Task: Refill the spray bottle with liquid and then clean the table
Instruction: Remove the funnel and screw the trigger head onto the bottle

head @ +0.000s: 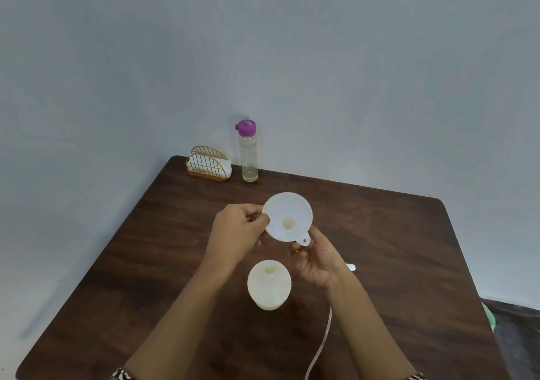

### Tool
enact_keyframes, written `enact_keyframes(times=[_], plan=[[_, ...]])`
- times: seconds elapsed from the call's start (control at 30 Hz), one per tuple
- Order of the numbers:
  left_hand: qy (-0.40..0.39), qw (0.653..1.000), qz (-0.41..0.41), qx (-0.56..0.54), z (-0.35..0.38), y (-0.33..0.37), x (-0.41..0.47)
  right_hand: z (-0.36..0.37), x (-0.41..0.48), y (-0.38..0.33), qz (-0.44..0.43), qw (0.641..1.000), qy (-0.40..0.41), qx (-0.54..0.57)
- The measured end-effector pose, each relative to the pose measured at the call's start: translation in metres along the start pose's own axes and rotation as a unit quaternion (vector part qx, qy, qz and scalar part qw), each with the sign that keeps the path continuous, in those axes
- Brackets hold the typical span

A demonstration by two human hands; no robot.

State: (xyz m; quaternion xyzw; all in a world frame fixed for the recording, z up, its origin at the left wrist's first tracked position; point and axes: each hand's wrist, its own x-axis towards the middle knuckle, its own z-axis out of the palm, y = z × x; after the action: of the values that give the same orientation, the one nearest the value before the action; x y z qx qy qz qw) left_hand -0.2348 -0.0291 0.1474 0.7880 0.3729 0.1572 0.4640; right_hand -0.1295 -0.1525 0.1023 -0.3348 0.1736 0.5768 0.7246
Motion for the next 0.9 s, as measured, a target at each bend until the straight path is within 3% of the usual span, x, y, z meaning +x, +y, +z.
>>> enact_keyframes(times=[0.1, 0.17, 0.27, 0.33, 0.4, 0.47, 0.57, 0.63, 0.77, 0.9], plan=[[-0.013, 1.000, 0.015, -0.006, 0.003, 0.000, 0.005, -0.002, 0.014, -0.005, 0.021, 0.996, -0.032, 0.076], [-0.021, 0.998, 0.017, -0.054, 0.006, -0.005, 0.008, -0.004, 0.029, -0.014, 0.007, 0.998, -0.019, 0.067], [-0.062, 0.981, -0.024, -0.181, 0.014, -0.037, 0.010, 0.000, 0.059, -0.046, -0.091, 0.994, 0.054, 0.000], [-0.126, 0.974, -0.028, -0.185, 0.023, -0.071, 0.002, 0.007, 0.081, -0.074, -0.164, 0.979, 0.095, -0.073], [-0.180, 0.972, -0.030, -0.146, 0.037, -0.106, -0.011, 0.016, 0.108, -0.103, -0.236, 0.942, 0.132, -0.199], [-0.194, 0.974, -0.036, -0.114, 0.053, -0.129, -0.021, 0.028, 0.137, -0.125, -0.306, 0.865, 0.162, -0.362], [-0.176, 0.980, -0.026, -0.091, 0.070, -0.144, -0.024, 0.047, 0.177, -0.147, -0.362, 0.686, 0.187, -0.602], [-0.164, 0.981, -0.020, -0.101, 0.074, -0.148, -0.023, 0.058, 0.195, -0.152, -0.370, 0.600, 0.160, -0.691], [-0.161, 0.980, -0.016, -0.114, 0.074, -0.152, -0.019, 0.069, 0.229, -0.152, -0.348, 0.481, 0.129, -0.794], [-0.164, 0.978, -0.018, -0.128, 0.075, -0.155, -0.019, 0.071, 0.250, -0.150, -0.316, 0.411, 0.125, -0.846]])
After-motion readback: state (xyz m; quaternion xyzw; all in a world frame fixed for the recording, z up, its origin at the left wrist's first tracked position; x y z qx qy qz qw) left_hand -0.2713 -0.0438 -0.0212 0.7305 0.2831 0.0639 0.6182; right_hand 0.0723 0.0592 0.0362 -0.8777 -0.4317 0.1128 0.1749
